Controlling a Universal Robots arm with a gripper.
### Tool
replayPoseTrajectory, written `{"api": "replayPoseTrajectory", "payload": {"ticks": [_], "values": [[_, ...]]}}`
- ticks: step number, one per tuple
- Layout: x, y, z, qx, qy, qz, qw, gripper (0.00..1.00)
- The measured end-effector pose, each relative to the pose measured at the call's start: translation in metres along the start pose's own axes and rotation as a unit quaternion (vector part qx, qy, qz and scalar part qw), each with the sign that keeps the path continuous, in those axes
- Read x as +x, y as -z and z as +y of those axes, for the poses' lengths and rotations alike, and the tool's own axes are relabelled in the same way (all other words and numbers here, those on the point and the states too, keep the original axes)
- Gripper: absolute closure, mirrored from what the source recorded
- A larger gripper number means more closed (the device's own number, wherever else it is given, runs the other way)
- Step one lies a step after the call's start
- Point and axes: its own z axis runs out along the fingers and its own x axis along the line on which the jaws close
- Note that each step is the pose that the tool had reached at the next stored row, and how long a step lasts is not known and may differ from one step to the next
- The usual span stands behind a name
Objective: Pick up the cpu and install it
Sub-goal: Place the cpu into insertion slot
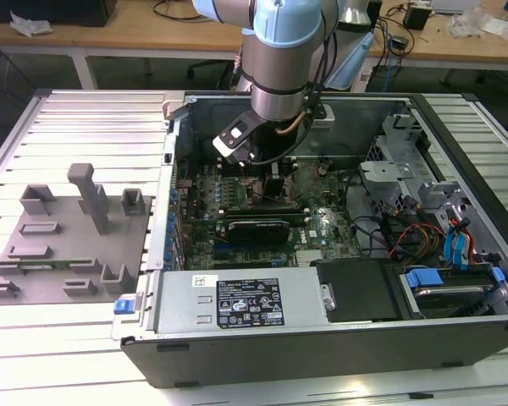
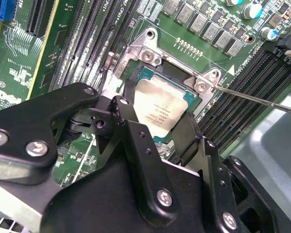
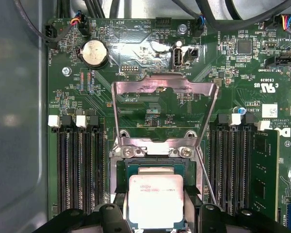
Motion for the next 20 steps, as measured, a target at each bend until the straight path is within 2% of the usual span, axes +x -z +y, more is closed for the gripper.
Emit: {"api": "replayPoseTrajectory", "payload": {"ticks": [20], "values": [[0.0000,-0.0025,0.0016,0.0001,0.000,-0.0001,1.0000,0.45]]}}
